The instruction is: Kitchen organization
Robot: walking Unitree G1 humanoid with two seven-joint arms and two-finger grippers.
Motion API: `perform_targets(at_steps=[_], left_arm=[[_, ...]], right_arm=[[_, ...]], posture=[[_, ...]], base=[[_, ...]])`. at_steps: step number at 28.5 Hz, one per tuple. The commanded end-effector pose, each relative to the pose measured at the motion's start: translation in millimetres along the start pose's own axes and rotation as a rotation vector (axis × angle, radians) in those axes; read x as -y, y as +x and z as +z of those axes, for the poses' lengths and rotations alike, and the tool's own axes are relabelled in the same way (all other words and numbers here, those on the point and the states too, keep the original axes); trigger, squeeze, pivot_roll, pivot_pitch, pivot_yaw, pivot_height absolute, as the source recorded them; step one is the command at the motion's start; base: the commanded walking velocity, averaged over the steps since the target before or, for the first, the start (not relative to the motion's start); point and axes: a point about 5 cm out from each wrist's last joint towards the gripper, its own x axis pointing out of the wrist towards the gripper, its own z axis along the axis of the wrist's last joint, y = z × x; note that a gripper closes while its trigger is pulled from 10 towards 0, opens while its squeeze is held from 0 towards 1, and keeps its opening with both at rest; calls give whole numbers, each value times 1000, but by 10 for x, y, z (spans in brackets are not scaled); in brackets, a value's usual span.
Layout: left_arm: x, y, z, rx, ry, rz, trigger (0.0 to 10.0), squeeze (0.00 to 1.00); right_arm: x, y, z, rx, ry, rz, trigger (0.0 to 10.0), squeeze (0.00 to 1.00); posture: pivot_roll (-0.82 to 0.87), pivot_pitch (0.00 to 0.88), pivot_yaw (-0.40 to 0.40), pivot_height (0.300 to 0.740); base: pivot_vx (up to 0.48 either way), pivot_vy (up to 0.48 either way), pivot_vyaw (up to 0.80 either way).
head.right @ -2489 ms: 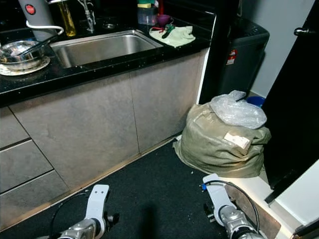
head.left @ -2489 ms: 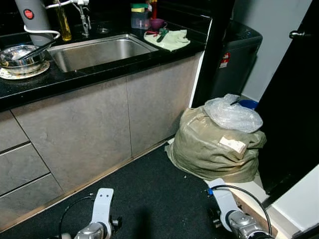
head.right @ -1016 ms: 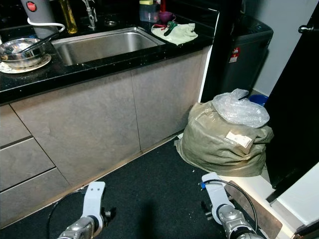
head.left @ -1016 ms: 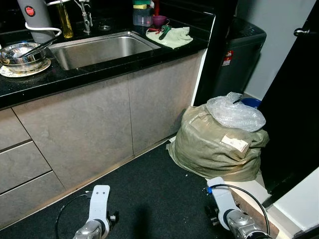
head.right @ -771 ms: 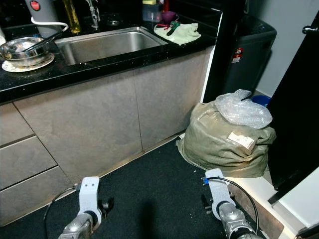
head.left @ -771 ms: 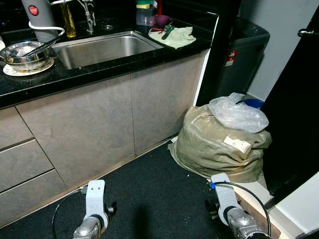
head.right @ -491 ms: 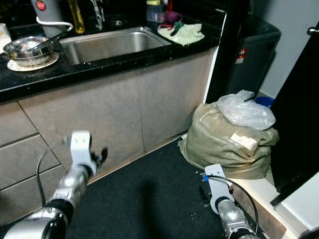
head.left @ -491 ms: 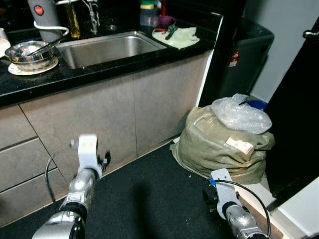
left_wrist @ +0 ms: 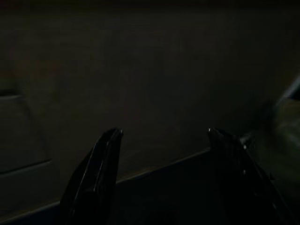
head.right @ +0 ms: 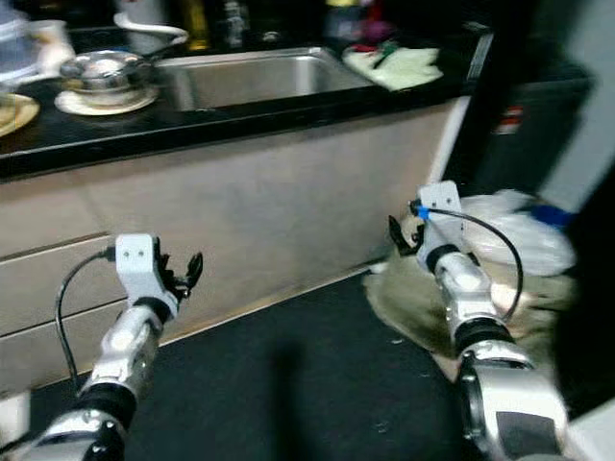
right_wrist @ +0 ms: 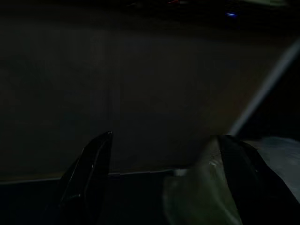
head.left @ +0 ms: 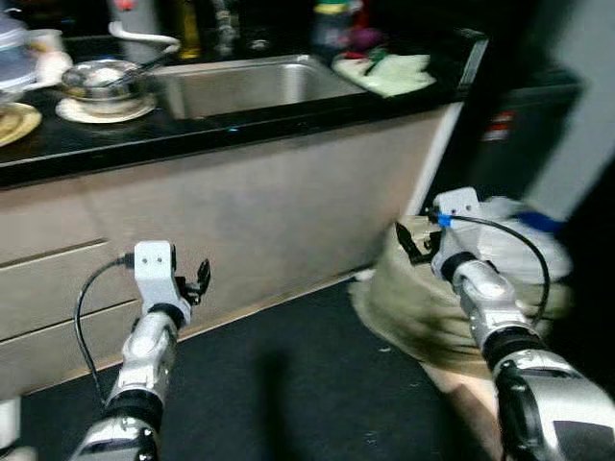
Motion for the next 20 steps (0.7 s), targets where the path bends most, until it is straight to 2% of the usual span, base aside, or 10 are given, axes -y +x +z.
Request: perform_targets(at_steps=[1,4,6,11,12,13,14,16,19,20], left_arm=[[60,-31,29,15,7,-46,10000,0],[101,-55,65,29,25,-67,10000,0],[130,-64,121,49,3,-72,10000,0],[149,-82,256,77,3,-83,10000,0],[158,-82,296,91,9,-83,10000,0],[158,-82,296,91,9,-83,10000,0],[159,-95,351,103,32,-70,10000,0],[153,-120,393,110,73,-59,10000,0],[113,-166,399,100,94,-55,10000,0],[113,-166,399,100,94,-55,10000,0]], right_arm=[[46,33,139,52,27,2,10000,0],[46,39,175,68,33,11,10000,0],[11,49,188,78,41,28,10000,0],[-196,95,195,101,67,95,10000,0],[-274,104,168,97,79,115,10000,0],[-274,104,168,97,79,115,10000,0],[-398,111,121,89,105,146,10000,0],[-499,106,78,84,126,174,10000,0],[-642,91,-3,65,144,199,10000,0],[-642,91,-3,65,144,199,10000,0]], posture=[[-16,0,-68,732],[-8,0,-68,732],[-3,0,-67,732],[17,0,-56,732],[23,0,-55,732],[23,0,-55,732],[37,0,-54,732],[49,0,-59,732],[48,0,-50,732],[48,0,-50,732]], base=[[0,0,800],[0,0,800],[0,0,800],[0,0,749],[0,0,0],[0,0,0],[0,0,0],[0,0,0],[0,0,0],[0,0,0]])
